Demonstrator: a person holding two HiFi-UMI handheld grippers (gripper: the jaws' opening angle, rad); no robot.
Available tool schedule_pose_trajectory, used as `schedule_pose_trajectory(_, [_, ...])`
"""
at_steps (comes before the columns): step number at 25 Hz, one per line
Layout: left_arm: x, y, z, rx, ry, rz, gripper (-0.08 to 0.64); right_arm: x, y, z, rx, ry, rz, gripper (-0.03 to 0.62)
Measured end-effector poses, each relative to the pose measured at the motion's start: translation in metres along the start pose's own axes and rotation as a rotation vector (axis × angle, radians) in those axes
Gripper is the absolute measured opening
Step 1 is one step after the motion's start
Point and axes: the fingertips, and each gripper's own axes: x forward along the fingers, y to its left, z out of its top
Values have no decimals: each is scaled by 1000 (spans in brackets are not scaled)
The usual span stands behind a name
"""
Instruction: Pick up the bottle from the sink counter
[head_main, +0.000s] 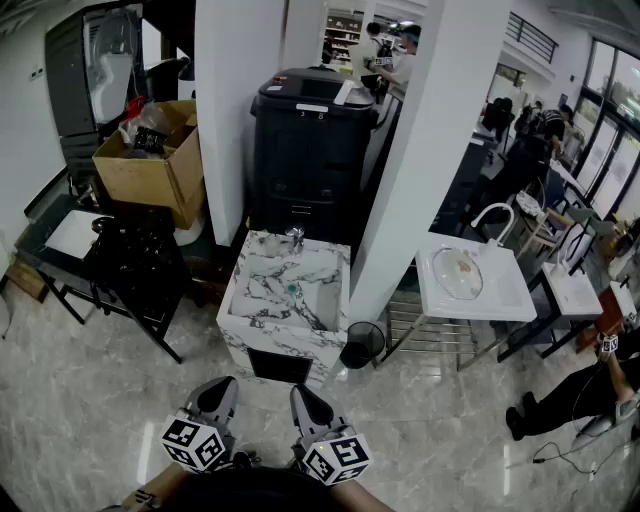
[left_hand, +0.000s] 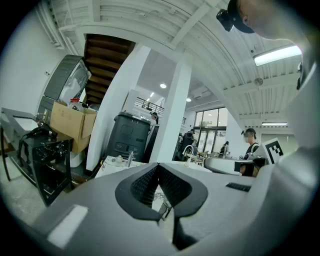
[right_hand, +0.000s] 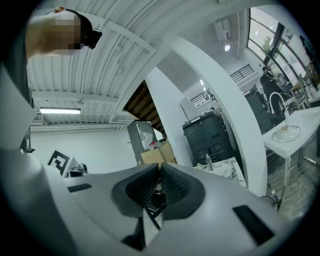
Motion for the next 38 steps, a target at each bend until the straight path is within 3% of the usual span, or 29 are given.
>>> schedule_pose_trajectory(8, [28,-25,-8,-10,8,5,2,-11,-34,5,5,11,7,21])
schedule_pose_trajectory(17, [59,-48,-15,-4,22,18,2,-15,-73,12,72,-5,23,23])
schedule_pose_trajectory(26, [97,-26,-4,-14,16,28,2,18,-97,14,83,18,29,23])
schedule_pose_trajectory(32, [153,3,-2,-49,36,-7,2,50,-137,24,69,41,-63,23])
schedule_pose_trajectory(38, [235,57,17,-62,30,-73,2,122,-183,32,56,51,-159,23])
